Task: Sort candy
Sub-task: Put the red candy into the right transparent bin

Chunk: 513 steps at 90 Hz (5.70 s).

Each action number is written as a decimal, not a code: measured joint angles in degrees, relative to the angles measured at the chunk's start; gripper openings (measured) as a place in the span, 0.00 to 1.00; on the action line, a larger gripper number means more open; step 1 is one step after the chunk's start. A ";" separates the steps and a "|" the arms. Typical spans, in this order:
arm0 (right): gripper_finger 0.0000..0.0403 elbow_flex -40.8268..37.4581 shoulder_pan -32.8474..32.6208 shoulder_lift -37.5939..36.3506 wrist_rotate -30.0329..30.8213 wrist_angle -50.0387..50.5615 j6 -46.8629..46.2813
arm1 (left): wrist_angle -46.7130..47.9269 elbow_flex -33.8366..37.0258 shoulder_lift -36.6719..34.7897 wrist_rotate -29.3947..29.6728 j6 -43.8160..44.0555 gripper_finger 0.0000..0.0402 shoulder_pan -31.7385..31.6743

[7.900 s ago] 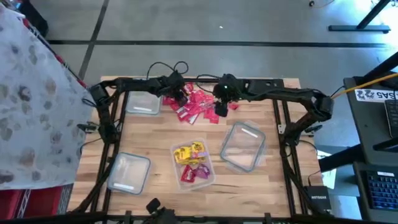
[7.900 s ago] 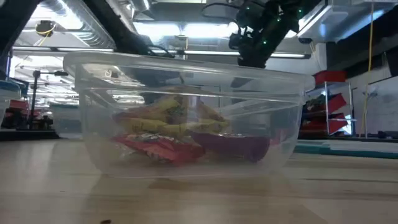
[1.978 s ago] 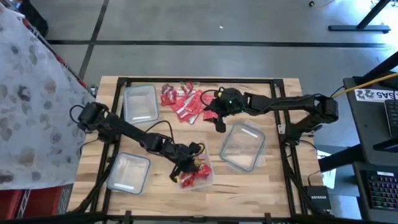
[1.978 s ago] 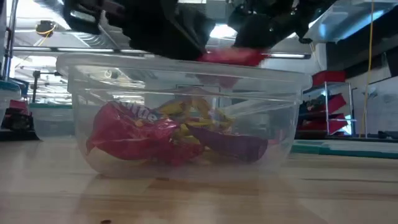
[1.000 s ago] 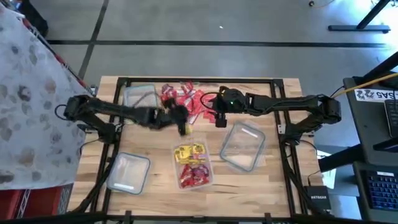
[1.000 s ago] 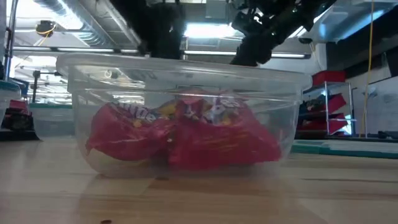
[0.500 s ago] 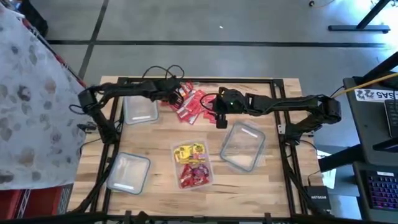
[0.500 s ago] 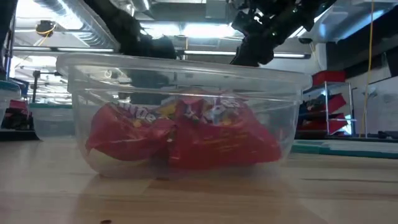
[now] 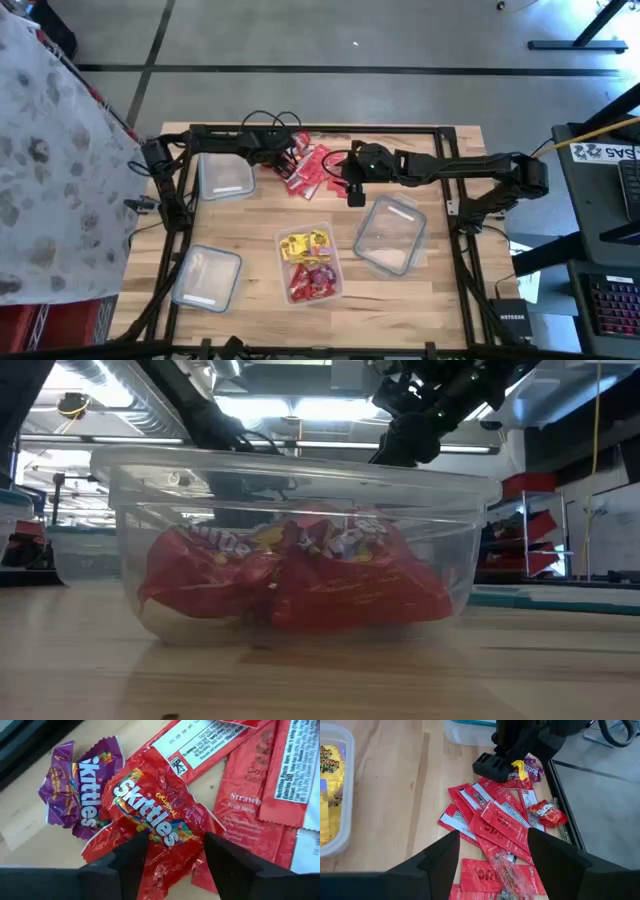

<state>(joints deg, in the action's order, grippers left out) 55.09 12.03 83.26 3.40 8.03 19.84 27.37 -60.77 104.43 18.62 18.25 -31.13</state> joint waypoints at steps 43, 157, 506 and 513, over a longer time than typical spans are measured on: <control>0.55 0.00 0.00 0.00 -0.01 1.27 -0.01 | 1.03 -3.61 -0.22 0.05 -5.49 0.01 5.25; 0.55 0.02 -0.02 0.02 -0.01 2.52 -1.33 | 1.40 -6.42 3.93 -4.79 -9.97 0.11 2.84; 0.55 0.00 -0.04 -0.02 -5.58 -0.70 -1.64 | 14.02 -11.02 8.48 -3.64 -22.83 0.42 5.10; 0.55 0.01 -0.04 -0.02 -5.58 -0.47 -1.84 | 14.11 -10.98 8.10 -3.61 -22.82 0.31 5.72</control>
<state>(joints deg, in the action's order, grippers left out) 55.10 11.99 83.24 -2.17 7.56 17.99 41.48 -71.75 112.53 15.00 -4.57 -25.41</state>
